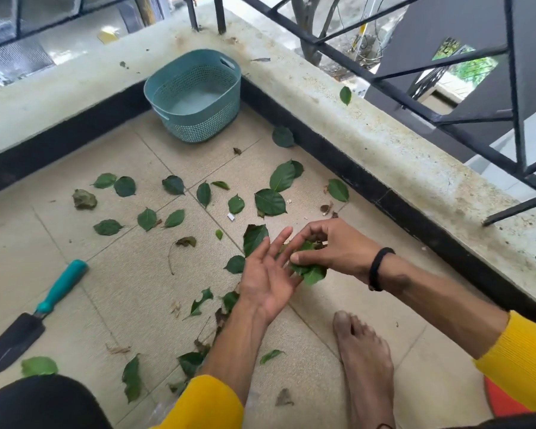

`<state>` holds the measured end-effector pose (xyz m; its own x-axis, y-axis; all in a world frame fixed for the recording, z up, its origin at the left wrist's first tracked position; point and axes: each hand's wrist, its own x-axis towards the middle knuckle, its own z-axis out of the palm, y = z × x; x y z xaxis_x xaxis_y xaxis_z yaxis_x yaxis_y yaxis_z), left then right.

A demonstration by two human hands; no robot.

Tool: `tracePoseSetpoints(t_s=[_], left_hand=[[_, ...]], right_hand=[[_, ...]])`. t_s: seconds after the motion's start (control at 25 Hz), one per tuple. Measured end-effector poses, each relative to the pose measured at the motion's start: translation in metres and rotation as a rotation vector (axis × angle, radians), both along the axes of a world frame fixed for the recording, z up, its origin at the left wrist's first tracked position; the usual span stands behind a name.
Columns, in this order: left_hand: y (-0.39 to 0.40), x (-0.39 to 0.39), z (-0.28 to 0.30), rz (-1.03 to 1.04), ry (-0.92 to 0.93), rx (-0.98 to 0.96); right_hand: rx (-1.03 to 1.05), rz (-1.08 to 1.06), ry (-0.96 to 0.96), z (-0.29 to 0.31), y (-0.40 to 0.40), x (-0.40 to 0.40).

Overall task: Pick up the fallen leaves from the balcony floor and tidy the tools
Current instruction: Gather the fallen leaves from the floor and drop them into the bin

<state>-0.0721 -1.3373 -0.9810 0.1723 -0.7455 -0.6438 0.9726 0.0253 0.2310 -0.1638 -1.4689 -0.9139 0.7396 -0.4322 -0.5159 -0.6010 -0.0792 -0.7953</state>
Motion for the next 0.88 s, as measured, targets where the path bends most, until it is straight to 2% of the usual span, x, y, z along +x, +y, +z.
tracePoseSetpoints(t_s=[0.24, 0.32, 0.4, 0.44, 0.52, 0.6, 0.68, 0.88], left_hand=[[-0.011, -0.017, 0.006, 0.126, 0.116, -0.050], [-0.004, -0.014, 0.000, 0.152, 0.125, -0.089], [-0.004, -0.014, -0.001, 0.181, 0.173, -0.115], [0.000, -0.014, -0.002, 0.193, 0.188, -0.129], [0.006, -0.009, -0.002, 0.202, 0.184, -0.165], [0.009, -0.004, 0.000, 0.196, 0.163, -0.175], [0.013, 0.002, -0.001, 0.180, 0.131, -0.170], [0.026, 0.017, -0.012, 0.210, 0.117, -0.118]], right_hand=[[-0.446, 0.207, 0.093, 0.031, 0.030, 0.002], [-0.462, 0.194, 0.110, 0.044, 0.028, 0.003], [-0.324, 0.005, 0.080, 0.044, 0.005, 0.000], [-0.306, -0.058, 0.077, 0.038, -0.011, 0.000], [-0.495, -0.058, 0.149, 0.013, -0.052, 0.002], [-0.634, 0.051, 0.284, -0.019, -0.092, 0.006], [-0.618, 0.217, 0.405, -0.051, -0.119, 0.011], [-0.697, 0.439, 0.509, -0.113, -0.151, 0.026]])
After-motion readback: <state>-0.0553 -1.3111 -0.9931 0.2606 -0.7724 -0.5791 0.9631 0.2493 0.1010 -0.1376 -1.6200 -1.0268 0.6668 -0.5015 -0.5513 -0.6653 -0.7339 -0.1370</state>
